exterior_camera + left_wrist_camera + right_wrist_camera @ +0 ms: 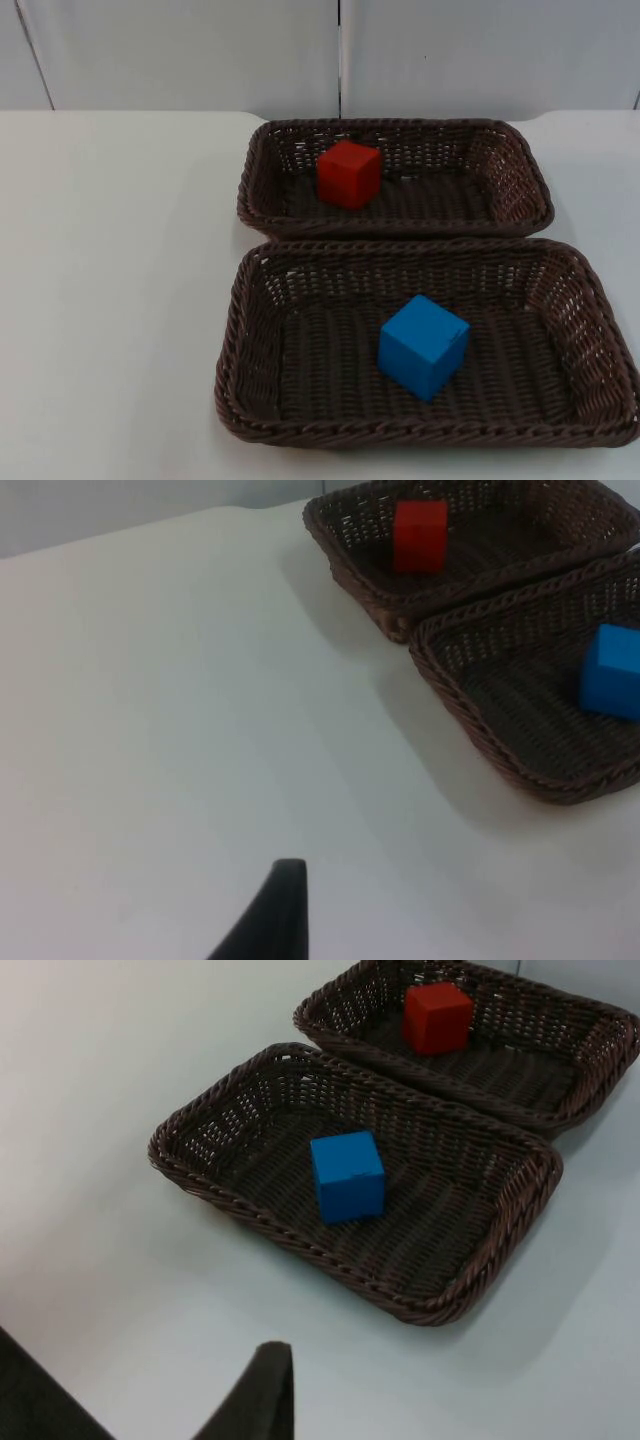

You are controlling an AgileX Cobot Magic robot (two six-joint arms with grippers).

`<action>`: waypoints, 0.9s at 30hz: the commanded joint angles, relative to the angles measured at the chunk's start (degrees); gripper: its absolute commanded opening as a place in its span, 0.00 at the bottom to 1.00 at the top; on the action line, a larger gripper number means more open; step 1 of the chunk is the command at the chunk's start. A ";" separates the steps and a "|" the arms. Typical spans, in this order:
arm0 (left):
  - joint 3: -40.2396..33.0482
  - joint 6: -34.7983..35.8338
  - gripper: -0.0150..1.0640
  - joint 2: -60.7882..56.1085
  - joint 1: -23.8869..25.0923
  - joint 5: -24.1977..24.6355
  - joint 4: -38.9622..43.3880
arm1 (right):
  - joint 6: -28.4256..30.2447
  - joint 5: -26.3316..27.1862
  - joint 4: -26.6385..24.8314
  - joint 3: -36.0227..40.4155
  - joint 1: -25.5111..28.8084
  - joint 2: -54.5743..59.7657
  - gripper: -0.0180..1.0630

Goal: Pick up one cube with the left hand and place it into the upper basket. Pick up one cube with the right hand and place it into the lower basket.

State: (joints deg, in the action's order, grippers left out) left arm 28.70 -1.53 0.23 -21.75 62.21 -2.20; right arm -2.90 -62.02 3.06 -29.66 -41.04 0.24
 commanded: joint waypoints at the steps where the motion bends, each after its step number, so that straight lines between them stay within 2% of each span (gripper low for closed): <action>1: -0.37 0.36 0.99 -0.23 -0.21 -0.63 0.16 | 0.36 0.17 0.03 0.14 -0.28 -0.24 0.99; 27: -0.37 0.36 0.99 -0.23 -0.21 -0.63 0.16 | 0.35 0.17 -0.22 0.14 -0.28 -0.24 0.99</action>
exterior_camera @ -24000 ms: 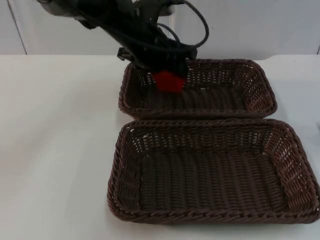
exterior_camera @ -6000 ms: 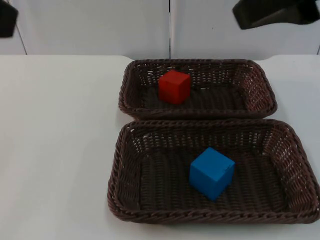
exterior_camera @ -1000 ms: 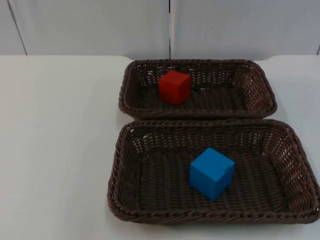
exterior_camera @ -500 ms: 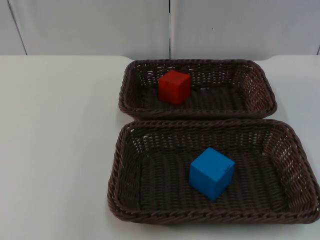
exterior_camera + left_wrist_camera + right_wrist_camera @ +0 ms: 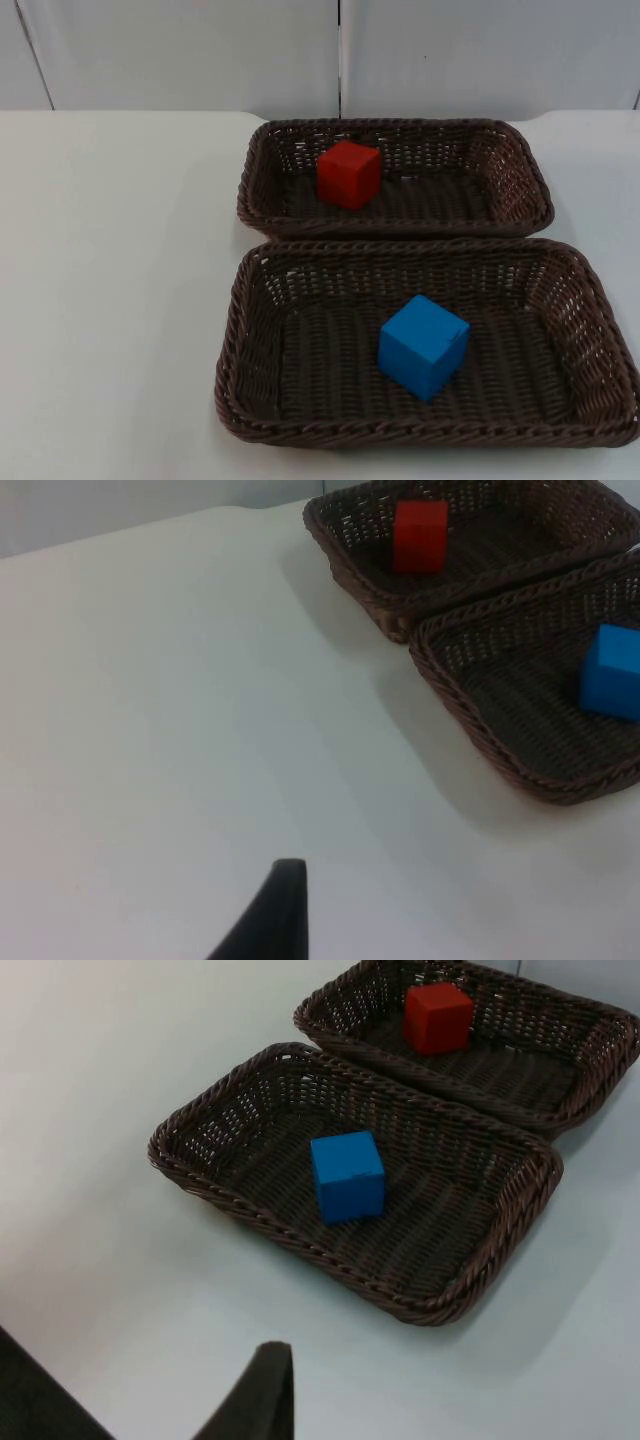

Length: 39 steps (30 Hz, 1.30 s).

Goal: Pick up one cube with the left hand and place it into the upper basket. Pick up one cube with the right hand and place it into the lower basket.

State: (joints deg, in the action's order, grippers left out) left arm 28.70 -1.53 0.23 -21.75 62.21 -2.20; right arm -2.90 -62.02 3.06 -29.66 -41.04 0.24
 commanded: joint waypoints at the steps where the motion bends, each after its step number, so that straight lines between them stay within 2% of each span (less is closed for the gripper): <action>1: -0.37 0.36 0.99 -0.23 -0.21 -0.63 0.16 | 0.35 0.17 -0.22 0.14 -0.28 -0.24 0.99; 11: -0.37 0.34 0.99 -0.23 0.49 -0.63 0.16 | 0.35 0.17 -0.22 0.14 -0.28 -0.24 0.99; 24: -0.37 0.34 0.99 -0.23 12.76 -0.63 0.16 | 0.10 0.17 -0.21 0.14 -0.28 -0.24 0.99; 34: -0.37 0.34 0.99 -0.23 20.17 -0.63 0.16 | 0.10 0.17 -0.21 0.14 -0.28 -0.24 0.99; 39: -0.37 0.34 0.99 -0.23 21.89 -0.63 0.16 | 0.10 0.17 -0.21 0.14 -0.28 -0.24 0.99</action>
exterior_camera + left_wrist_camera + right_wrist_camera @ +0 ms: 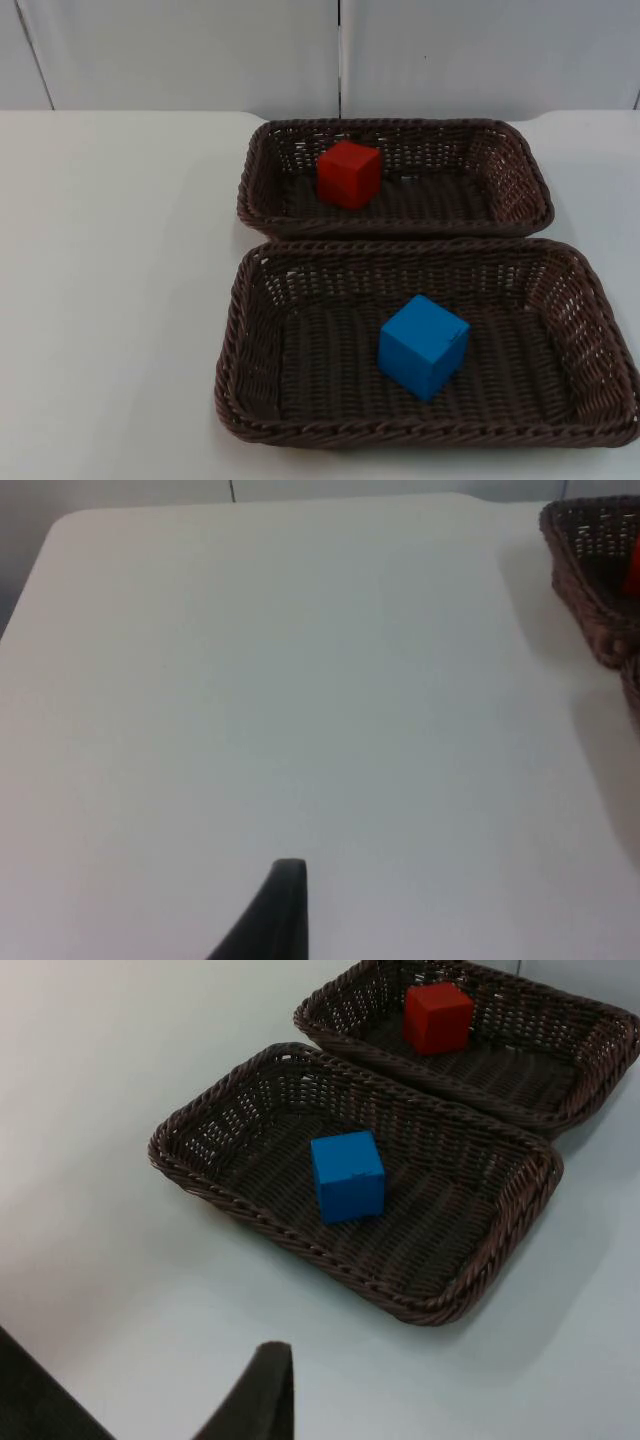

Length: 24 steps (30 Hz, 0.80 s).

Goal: Pick up one cube with the left hand and place it into the upper basket. Pick up one cube with the right hand and place it into the lower basket.

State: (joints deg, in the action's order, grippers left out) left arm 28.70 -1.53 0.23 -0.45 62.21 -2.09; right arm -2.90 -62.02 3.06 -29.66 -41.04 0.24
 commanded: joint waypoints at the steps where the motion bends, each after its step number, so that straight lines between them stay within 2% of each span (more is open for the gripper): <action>1: -0.37 0.34 0.99 -0.23 0.59 -0.63 0.06 | 0.10 0.17 -0.21 0.14 -0.28 -0.24 0.99; 19: -0.37 0.34 0.99 -0.23 0.56 -0.63 0.17 | 0.10 0.17 -0.21 0.14 -0.16 -0.24 0.99; 24: -0.37 0.34 0.99 -0.23 0.56 -0.63 0.17 | 0.10 0.17 -0.21 0.14 2.53 -0.24 0.99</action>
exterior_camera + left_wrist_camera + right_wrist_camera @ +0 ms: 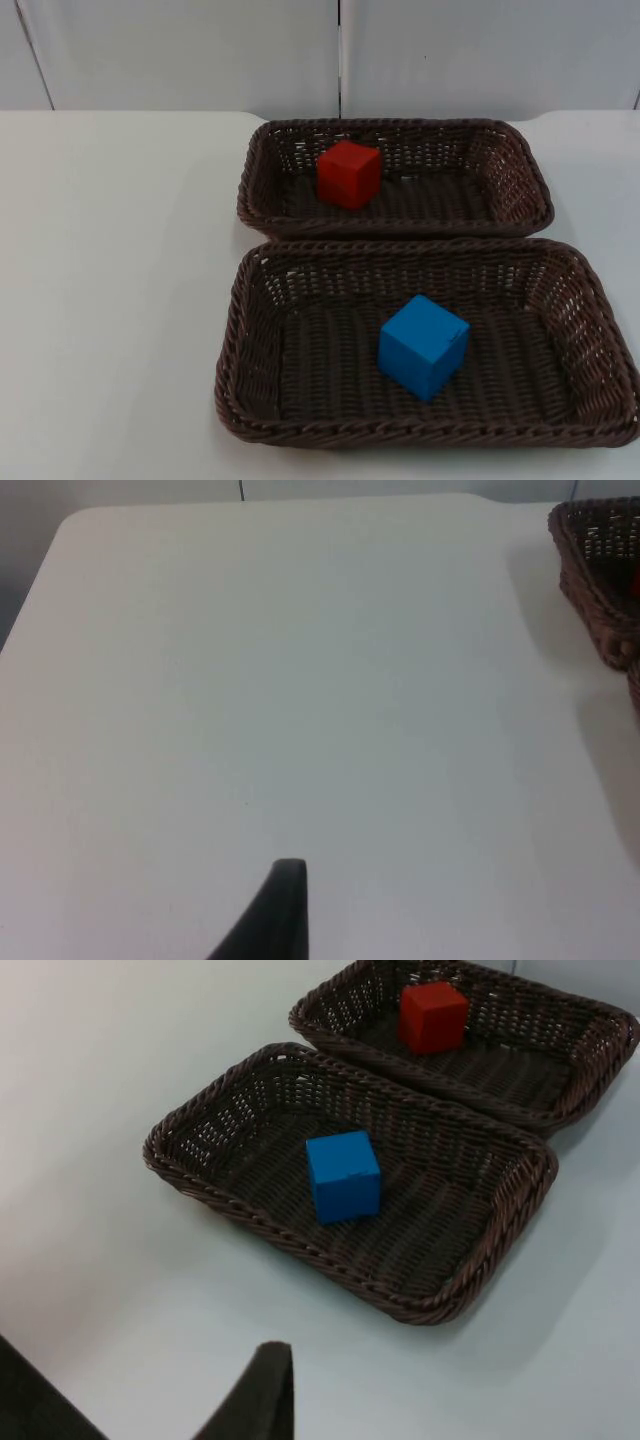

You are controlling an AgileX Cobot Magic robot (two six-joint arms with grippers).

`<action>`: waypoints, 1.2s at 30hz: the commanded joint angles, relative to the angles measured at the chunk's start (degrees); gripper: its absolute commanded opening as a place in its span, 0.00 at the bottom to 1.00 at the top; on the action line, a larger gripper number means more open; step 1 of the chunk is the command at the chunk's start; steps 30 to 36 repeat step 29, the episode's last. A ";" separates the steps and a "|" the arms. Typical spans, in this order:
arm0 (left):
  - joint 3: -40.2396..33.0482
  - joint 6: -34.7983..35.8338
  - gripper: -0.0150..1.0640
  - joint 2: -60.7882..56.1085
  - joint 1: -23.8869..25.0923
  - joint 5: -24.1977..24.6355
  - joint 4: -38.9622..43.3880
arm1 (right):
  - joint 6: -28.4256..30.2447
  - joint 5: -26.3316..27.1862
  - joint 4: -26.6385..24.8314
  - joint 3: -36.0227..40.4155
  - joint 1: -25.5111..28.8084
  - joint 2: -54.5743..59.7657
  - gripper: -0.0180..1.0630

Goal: Pick up one cube with the left hand and place it into the upper basket. Pick up one cube with the right hand and place it into the lower basket.

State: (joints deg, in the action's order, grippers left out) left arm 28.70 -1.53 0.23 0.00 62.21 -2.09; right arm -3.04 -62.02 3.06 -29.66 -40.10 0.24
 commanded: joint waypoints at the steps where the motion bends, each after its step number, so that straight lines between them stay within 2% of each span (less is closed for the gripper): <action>1: -0.37 0.34 0.99 -0.23 0.11 -0.63 0.17 | 0.24 0.17 -0.21 0.14 2.52 -0.24 0.99; 8: -0.37 0.34 0.99 -0.23 0.11 -0.63 0.17 | 0.24 0.17 -0.21 0.14 9.27 -0.24 0.99; 12: -0.37 0.34 0.99 -0.23 0.11 -0.63 0.17 | 0.24 0.17 -0.21 0.14 15.72 -0.24 0.99; 13: -0.37 0.34 0.99 -0.23 0.11 -0.63 0.17 | 0.24 0.17 -0.21 0.14 15.72 -0.24 0.99; 16: -0.37 0.34 0.99 -0.23 0.11 -0.63 0.17 | 0.24 0.17 -0.21 0.14 21.59 -0.24 0.99; 17: -0.37 0.34 0.99 -0.23 0.11 -0.63 0.17 | 0.24 0.17 -0.21 0.14 21.59 -0.24 0.99; 22: -0.37 0.34 0.99 -0.23 0.11 -0.63 0.17 | 0.24 0.17 -0.21 0.14 29.20 -0.24 0.99; 28: -0.37 0.34 0.99 -0.23 0.11 -0.63 0.17 | 0.24 0.17 -0.21 0.14 35.62 -0.24 0.99; 36: -0.37 0.34 0.99 -0.23 0.11 -0.63 0.17 | 0.24 0.17 -0.21 0.14 35.62 -0.24 0.99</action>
